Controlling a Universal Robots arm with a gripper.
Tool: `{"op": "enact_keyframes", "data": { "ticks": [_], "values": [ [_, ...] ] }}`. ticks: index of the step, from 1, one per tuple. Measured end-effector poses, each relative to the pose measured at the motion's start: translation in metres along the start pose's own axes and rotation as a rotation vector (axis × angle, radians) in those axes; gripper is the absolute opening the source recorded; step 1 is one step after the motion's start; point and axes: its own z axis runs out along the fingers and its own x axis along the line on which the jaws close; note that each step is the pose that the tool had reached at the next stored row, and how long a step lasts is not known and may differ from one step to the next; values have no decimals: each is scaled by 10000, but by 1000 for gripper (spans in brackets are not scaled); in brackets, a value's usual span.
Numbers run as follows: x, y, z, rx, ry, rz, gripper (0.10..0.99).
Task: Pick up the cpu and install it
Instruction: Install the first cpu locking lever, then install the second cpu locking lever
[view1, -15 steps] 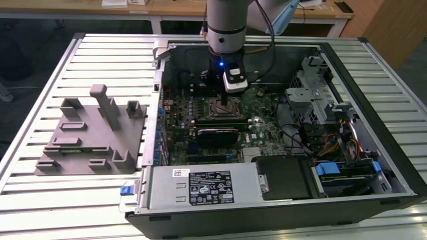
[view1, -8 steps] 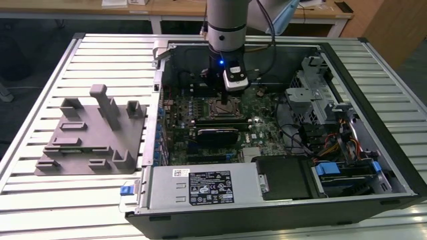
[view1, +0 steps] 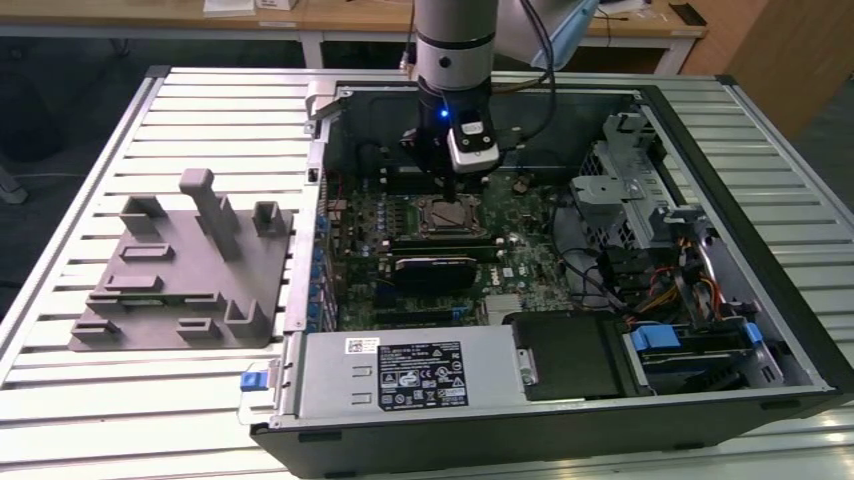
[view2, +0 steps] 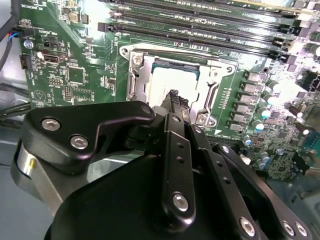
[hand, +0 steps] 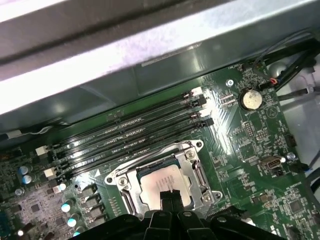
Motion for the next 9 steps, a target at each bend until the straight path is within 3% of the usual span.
{"op": "enact_keyframes", "data": {
  "ticks": [9],
  "values": [
    [-1,0,-8,5,-3,-1,106]
  ]
}}
